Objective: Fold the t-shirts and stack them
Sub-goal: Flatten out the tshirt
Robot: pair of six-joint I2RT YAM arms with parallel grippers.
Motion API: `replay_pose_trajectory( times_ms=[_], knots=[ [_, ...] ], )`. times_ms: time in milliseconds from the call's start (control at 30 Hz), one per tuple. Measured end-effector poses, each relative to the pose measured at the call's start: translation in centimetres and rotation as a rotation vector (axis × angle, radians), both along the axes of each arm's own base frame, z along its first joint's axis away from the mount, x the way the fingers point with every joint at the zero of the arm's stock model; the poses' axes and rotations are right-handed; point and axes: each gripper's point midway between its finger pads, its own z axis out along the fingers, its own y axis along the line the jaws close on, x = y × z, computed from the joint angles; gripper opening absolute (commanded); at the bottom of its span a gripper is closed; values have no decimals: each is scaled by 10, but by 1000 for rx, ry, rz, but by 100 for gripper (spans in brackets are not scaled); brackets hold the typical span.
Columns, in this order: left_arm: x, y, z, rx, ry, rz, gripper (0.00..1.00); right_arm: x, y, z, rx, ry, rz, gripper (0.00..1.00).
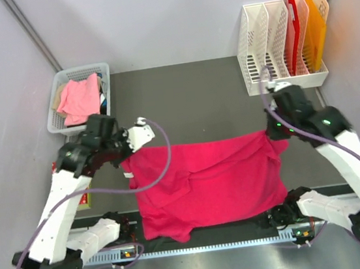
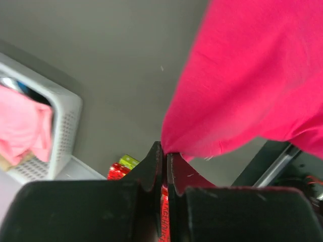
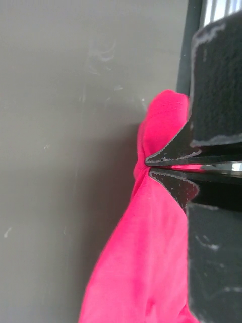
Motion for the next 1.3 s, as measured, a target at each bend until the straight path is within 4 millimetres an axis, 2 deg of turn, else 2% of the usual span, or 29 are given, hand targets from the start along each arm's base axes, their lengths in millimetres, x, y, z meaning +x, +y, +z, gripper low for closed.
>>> replay_pose_trajectory(
  times_ms=[100,133,200,233,367,500,700,867,1000,1067,1100,1167,1200,1233,1300],
  knots=[
    [19,5,-67,119,81,-6,0,33,7,-57,-83,119,-27,0],
    [25,7,-84,150,104,-10,0,40,7,-69,-98,146,-36,0],
    [42,11,-108,197,135,-1,0,58,5,-90,-118,186,-68,0],
    [59,13,-118,218,144,12,0,67,3,-96,-125,194,-82,0],
    [124,28,-133,267,154,107,0,102,-4,-112,-136,182,-127,0],
    [183,40,-138,293,117,179,0,119,-7,-122,-158,178,-138,0],
    [215,44,-140,314,79,209,0,139,-4,-139,-166,182,-135,0],
    [227,44,-152,329,89,215,0,159,-4,-157,-182,222,-143,0],
    [232,44,-157,340,96,219,0,182,-5,-161,-184,232,-157,1],
    [238,45,-159,348,91,227,0,199,-5,-162,-181,231,-166,6],
    [241,46,-161,353,89,231,0,207,-5,-163,-179,232,-170,20],
    [248,48,-165,368,79,245,30,224,-5,-165,-176,232,-178,46],
    [252,49,-168,376,77,255,54,230,-5,-167,-174,232,-186,60],
    [256,52,-171,390,74,266,96,241,-6,-167,-181,227,-183,67],
    [262,56,-175,416,71,281,99,248,-11,-169,-182,227,-199,78]
  ],
)
